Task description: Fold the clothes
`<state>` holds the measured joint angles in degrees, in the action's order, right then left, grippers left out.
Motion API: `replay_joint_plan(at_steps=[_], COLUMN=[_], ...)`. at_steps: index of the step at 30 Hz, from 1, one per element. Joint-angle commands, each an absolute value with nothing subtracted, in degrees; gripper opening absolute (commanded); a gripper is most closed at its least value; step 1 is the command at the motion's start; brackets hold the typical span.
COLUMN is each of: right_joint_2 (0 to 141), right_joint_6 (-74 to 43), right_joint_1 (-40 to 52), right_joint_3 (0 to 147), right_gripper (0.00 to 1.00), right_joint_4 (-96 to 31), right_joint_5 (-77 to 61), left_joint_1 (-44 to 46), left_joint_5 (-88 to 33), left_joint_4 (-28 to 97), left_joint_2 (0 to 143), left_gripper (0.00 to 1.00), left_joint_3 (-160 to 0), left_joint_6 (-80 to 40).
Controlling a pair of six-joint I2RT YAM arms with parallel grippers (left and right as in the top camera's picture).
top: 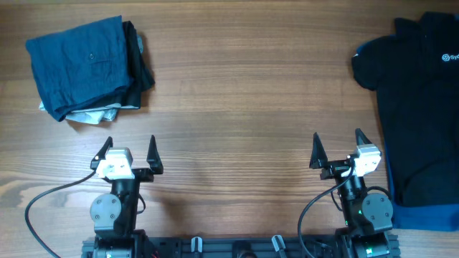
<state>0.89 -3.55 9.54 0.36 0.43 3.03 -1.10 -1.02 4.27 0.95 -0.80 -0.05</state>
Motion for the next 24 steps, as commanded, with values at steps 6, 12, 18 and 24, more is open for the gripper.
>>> replay_joint_plan(at_steps=[6, 12, 18, 24], right_joint_2=[0.6, 1.2, 9.5, 27.4], right_joint_6=[-1.7, -9.8, -9.4, -4.9], right_joint_1=[9.2, 9.2, 9.2, 9.2], right_joint_3=[0.3, 9.2, 33.0, 58.1], right_gripper=[1.0, 1.0, 1.0, 1.0], right_joint_4=[2.5, -2.8, -13.6, -25.2], right_joint_5=[1.1, -0.3, -0.5, -0.1], left_joint_1=[-0.8, -0.8, -0.8, -0.8], left_joint_5=[-1.5, -1.5, -1.5, -1.5], left_joint_4=[4.3, 4.3, 4.3, 4.3], left_joint_2=[1.2, 1.2, 1.2, 1.2], left_gripper=[1.0, 1.0, 1.0, 1.0], left_joint_3=[-0.4, -0.4, -0.4, -0.4], left_joint_6=[0.9, 0.9, 0.9, 0.9])
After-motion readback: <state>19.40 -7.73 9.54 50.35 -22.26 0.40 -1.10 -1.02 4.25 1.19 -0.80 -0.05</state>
